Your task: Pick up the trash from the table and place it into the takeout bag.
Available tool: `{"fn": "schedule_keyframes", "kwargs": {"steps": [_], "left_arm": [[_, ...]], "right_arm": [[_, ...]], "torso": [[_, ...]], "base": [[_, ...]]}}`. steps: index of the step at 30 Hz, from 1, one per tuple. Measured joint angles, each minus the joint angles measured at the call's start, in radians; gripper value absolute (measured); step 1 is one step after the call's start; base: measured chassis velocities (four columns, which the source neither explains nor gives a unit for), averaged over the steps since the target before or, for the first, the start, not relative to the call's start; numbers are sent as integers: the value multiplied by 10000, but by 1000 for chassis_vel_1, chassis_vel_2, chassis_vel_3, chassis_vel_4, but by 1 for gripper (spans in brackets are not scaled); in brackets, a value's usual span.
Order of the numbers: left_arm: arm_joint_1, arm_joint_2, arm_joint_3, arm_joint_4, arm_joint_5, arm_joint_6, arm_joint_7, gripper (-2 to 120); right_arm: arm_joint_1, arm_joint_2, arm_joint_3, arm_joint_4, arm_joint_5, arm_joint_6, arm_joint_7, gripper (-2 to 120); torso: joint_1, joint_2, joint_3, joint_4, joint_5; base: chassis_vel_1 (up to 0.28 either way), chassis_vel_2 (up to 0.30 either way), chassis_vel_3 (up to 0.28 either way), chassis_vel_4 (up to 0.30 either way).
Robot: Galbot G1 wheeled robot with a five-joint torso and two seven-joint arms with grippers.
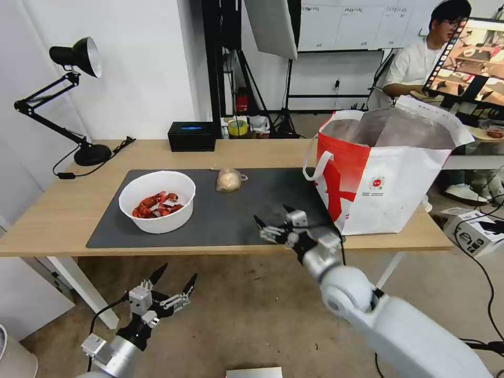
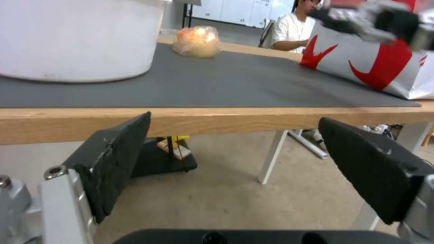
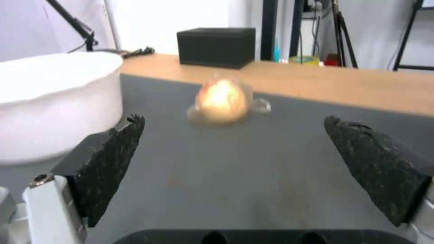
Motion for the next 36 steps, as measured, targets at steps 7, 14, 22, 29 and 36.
{"fn": "schedule_keyframes", "kwargs": {"steps": [7,14,22,29,36], "left_arm": [[-154,106,2,109,-61,12,-9,100],[-310,281,-2,136,-254,50,-29,100],[-412,314,75,221,-288,78,-43,100],[-442,461,0,237,-324,92,-59,100],[-446,516,-8,232,-395,90,-69,100]], "right_arm": [[2094,1079,-984,-2013,511,-48,-1,100],[3274,2300,-1278,-4029,861,-457,-128,100],[4260,4070,-1185,-6755,1311,-576,-625,100],[4867,5229,-946,-8448,1143,-908,-1097,100],[5174,5858,-732,-9714,478,-1222,-1448,100]], "torso": [[1,-1,0,2,2],[1,0,0,0,0],[0,-1,0,1,-1],[0,0,-1,1,1],[1,0,-1,0,2]], "base": [[0,0,0,0],[0,0,0,0],[0,0,0,0],[0,0,0,0],[0,0,0,0]]}}
